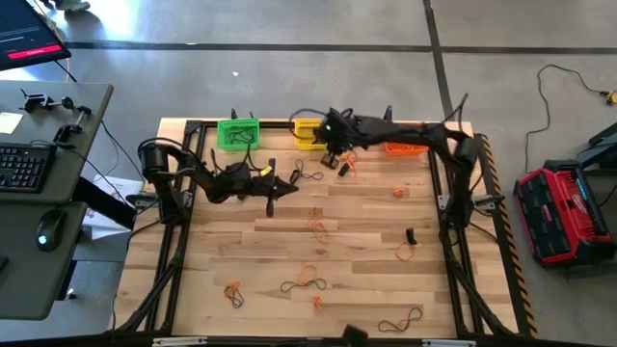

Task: Sort rubber bands into baskets
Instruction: Put the orange rubber band into the orange bin

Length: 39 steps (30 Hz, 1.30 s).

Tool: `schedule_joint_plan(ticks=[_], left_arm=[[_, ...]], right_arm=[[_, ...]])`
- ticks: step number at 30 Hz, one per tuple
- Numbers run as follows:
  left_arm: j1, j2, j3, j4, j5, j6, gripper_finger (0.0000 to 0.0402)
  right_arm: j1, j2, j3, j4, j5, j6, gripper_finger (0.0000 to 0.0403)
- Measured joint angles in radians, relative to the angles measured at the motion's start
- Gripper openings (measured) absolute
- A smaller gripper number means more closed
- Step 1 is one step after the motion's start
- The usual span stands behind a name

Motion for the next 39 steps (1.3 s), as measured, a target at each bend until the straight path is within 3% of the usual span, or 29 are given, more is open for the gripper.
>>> schedule_joint_plan(ticks=[6, 11, 18, 29, 39], left_arm=[[0.000, 0.000, 0.000, -0.010, -0.002, 0.006, 0.0000], [0.000, 0.000, 0.008, -0.011, -0.019, 0.009, 0.0000], [0.000, 0.000, 0.016, -0.022, -0.033, 0.005, 0.0000], [-0.001, 0.000, 0.016, -0.029, -0.035, -0.003, 0.0000], [-0.001, 0.000, 0.016, -0.031, -0.035, -0.003, 0.0000]], right_arm=[[0.143, -0.163, -0.351, 0.283, -0.095, 0.142, 0.0004], [0.305, -0.203, -0.489, 0.417, -0.098, 0.266, 0.0005], [0.457, -0.153, -0.477, 0.456, -0.080, 0.372, 0.0022], [0.499, -0.085, -0.435, 0.458, -0.076, 0.418, 0.0105], [0.523, -0.013, -0.432, 0.474, -0.078, 0.446, 0.0092]])
